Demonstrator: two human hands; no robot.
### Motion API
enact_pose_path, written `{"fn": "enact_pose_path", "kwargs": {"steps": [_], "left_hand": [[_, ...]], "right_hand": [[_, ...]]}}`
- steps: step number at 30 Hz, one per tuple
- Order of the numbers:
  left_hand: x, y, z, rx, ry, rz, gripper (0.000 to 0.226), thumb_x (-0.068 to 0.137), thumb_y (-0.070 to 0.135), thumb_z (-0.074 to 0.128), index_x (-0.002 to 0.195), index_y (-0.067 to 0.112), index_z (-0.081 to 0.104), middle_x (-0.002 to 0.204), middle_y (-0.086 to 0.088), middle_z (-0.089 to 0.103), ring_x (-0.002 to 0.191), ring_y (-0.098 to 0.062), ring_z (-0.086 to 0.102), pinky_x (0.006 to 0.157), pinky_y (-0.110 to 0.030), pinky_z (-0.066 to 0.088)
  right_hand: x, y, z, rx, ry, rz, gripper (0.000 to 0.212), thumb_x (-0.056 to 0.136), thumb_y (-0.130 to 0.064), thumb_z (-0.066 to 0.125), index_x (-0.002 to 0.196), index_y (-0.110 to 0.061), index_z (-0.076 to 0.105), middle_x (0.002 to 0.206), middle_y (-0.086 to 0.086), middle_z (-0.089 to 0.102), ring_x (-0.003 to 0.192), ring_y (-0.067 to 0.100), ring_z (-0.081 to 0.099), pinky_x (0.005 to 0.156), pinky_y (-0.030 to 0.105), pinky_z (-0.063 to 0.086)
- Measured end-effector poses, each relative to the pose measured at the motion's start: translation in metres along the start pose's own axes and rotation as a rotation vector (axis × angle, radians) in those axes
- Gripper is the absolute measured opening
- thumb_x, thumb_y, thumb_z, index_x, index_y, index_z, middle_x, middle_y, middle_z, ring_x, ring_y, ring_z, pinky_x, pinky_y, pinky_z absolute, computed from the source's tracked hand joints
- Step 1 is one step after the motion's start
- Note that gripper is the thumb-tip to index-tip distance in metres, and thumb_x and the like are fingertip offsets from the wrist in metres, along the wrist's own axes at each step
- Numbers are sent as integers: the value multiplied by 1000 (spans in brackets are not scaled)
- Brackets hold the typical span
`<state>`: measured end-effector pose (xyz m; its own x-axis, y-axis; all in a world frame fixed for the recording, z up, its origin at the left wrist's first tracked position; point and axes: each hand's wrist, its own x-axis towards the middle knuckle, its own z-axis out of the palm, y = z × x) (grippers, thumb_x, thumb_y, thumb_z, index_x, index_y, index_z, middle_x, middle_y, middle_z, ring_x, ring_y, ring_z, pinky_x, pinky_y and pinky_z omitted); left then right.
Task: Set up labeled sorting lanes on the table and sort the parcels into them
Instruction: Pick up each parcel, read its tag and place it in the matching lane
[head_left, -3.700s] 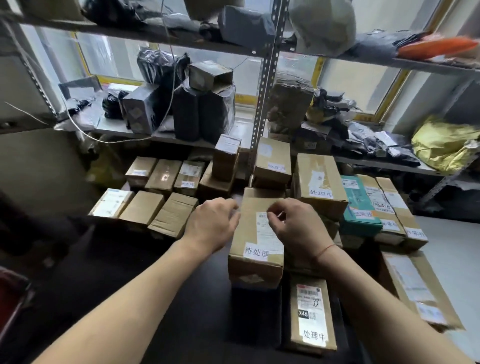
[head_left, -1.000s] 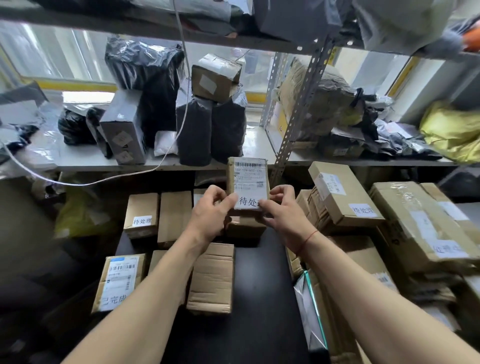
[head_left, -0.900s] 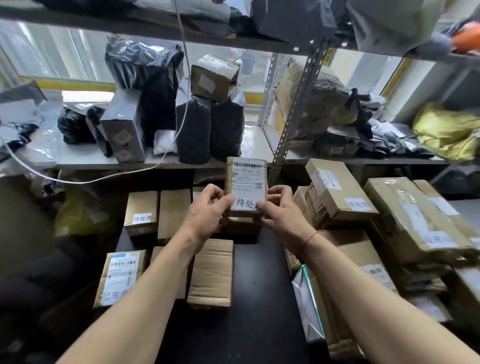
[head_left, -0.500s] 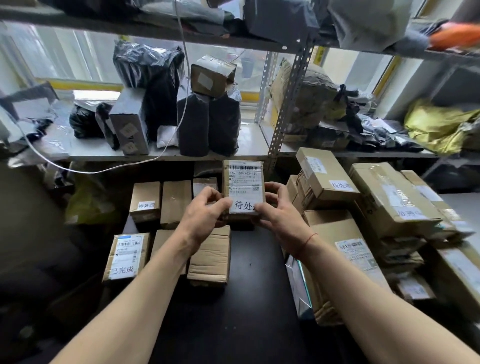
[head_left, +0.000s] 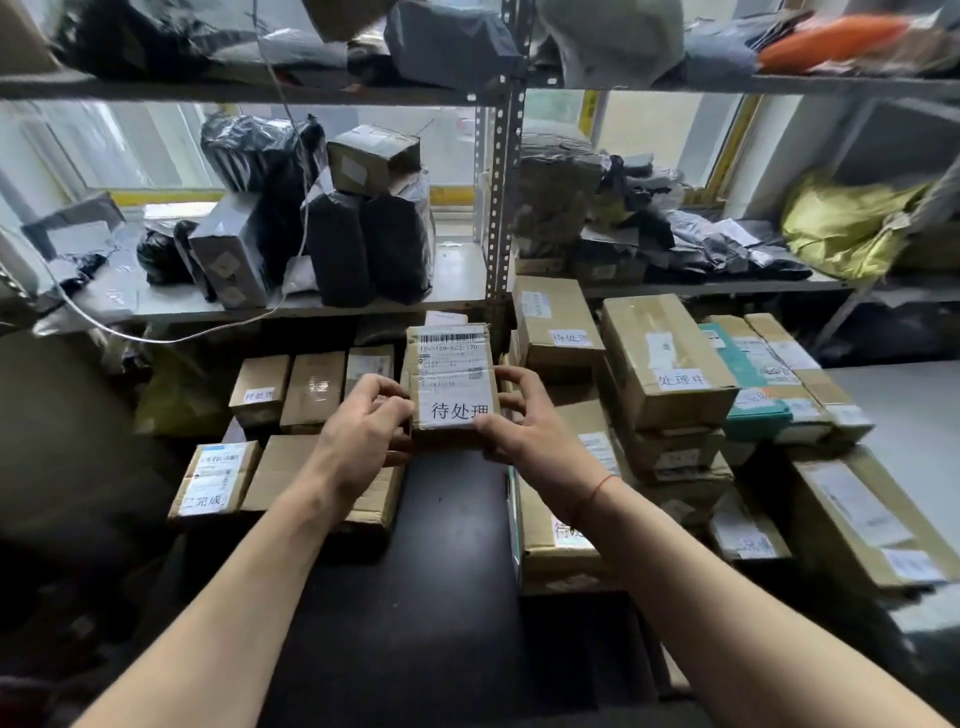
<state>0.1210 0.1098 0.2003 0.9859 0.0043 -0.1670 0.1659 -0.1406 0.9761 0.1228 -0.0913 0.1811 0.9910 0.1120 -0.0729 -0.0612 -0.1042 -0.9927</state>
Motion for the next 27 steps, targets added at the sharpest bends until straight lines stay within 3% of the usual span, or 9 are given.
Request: {"fn": "enact_pose_path", "kwargs": {"steps": [2,4,7,9,15,21,27], "left_hand": [[-1,3,18,1,-26,21,21,105,16,54,125,21,60,115,-11,77,91,-26,75,77,-46,63],[4,5,35,10,-74,23,36,103,20,58,137,31,58,116,-6,78,91,-21,77,76,-41,63],[16,9,61,30,-161,-16,62,86,34,63,147,38,53,119,-3,77,100,-27,78,88,-54,64],[22,11,78,54,-195,-25,69,82,38,62,150,39,50,124,-2,75,100,-29,78,89,-56,64],[44,4,118,58,-258,-85,57,103,20,54,156,37,43,125,2,75,82,-25,80,81,-45,64],[59,-3,131,68,-298,-164,59,99,29,57,155,44,43,119,-2,77,92,-34,79,77,-50,66],[73,-4,136,79,-322,-194,64,101,29,57,159,45,37,112,-4,78,80,-27,74,73,-46,66]], "right_hand": [[-9,-2,-20,-9,30,8,56,93,-19,73,138,-36,45,126,-4,63,117,16,67,89,31,56],[-15,-2,-40,-51,80,6,55,95,-17,71,142,-33,48,126,-6,64,119,15,65,91,30,55],[-21,0,-69,-134,169,21,57,90,-28,72,142,-36,51,127,-10,68,121,11,65,103,38,56],[-22,2,-84,-198,199,36,56,94,-27,70,145,-36,51,128,-12,69,120,8,65,107,41,55],[-18,6,-108,-341,247,108,54,101,-29,64,153,-31,48,137,-11,64,125,9,60,113,40,49],[-8,29,-113,-286,373,185,46,100,-29,65,144,-19,58,132,-1,69,120,17,65,108,45,53],[-1,38,-113,-202,440,164,45,99,-38,67,140,-22,63,128,-4,72,119,15,67,105,48,55]]}}
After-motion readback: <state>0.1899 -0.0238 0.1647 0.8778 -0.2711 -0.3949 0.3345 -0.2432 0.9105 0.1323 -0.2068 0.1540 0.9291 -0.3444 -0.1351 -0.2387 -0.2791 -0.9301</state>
